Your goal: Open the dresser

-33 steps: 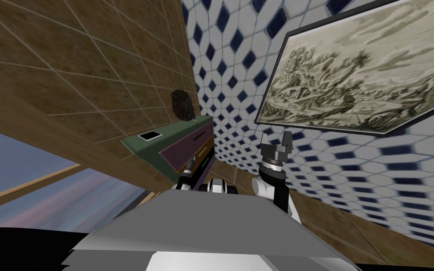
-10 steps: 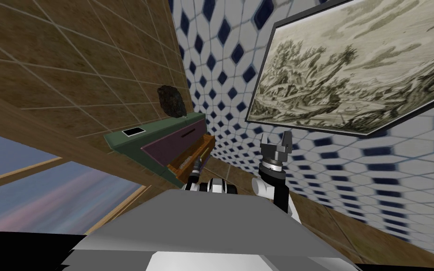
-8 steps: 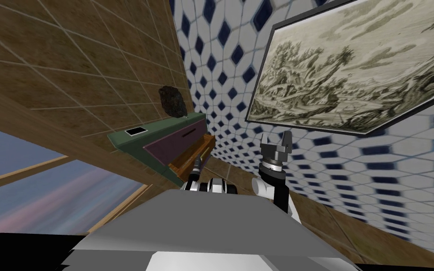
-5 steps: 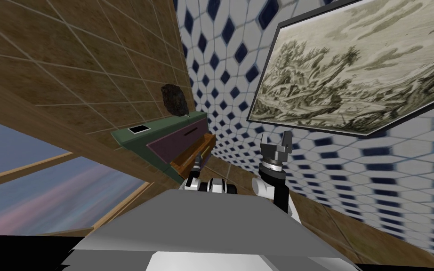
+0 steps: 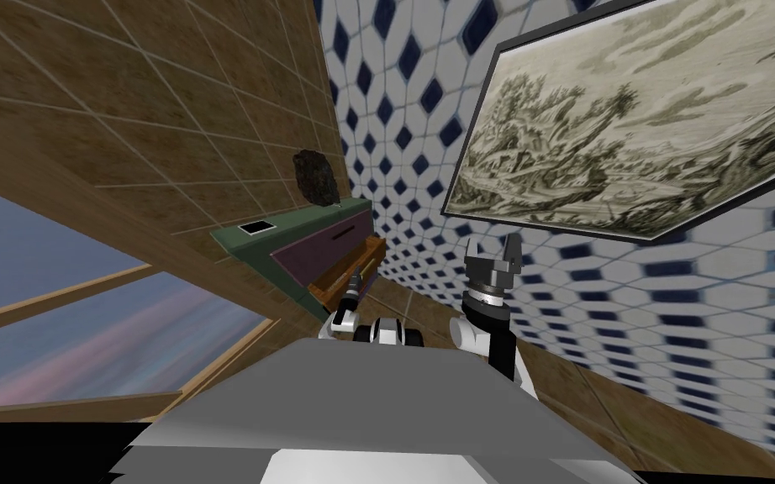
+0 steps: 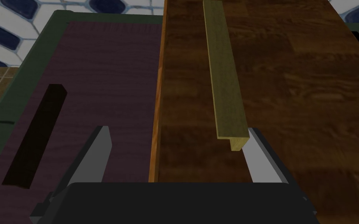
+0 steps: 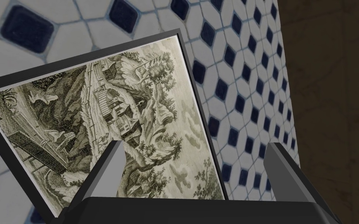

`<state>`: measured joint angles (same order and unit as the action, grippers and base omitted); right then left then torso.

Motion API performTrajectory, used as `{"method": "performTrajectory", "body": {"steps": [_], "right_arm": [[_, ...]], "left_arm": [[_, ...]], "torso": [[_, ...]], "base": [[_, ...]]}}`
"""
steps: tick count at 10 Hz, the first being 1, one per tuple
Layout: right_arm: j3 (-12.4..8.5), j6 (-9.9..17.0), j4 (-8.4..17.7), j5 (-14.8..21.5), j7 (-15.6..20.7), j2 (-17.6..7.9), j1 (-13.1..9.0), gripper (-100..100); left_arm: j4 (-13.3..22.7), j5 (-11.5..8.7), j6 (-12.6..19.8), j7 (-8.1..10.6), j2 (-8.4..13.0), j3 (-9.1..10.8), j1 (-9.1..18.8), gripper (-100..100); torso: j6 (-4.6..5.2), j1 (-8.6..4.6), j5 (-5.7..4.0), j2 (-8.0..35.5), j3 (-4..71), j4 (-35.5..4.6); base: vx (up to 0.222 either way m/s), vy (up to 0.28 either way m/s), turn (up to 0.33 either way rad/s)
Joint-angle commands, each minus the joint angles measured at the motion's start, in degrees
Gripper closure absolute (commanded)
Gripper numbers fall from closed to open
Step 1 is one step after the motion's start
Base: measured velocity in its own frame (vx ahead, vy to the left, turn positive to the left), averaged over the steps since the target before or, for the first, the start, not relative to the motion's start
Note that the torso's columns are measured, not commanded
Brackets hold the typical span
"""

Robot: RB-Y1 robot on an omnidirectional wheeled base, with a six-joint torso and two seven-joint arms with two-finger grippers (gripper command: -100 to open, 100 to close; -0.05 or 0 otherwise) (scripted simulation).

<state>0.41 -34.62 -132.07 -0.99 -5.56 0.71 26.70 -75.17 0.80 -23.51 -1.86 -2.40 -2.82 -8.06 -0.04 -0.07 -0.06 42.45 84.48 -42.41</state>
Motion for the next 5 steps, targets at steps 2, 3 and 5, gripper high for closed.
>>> {"method": "performTrajectory", "body": {"steps": [2,3,5], "right_arm": [[0.00,0.00,0.00,0.00,0.00,0.00,0.00,0],[0.00,0.00,0.00,0.00,0.00,0.00,0.00,0],[0.00,0.00,0.00,0.00,0.00,0.00,0.00,0]], "left_arm": [[0.11,0.00,0.07,0.00,-0.01,-0.02,-0.04,0],[0.14,0.00,0.10,0.00,-0.02,-0.03,-0.05,0],[0.18,0.00,0.14,0.00,-0.02,-0.03,-0.06,0]], "torso": [[0.00,0.04,0.02,-0.06,0.04,0.05],[0.01,0.06,0.04,-0.08,0.05,0.07],[0.02,0.06,0.05,-0.11,0.06,0.09]], "base": [[0.000,0.000,0.000],[0.000,0.000,0.000],[0.000,0.000,0.000]]}}
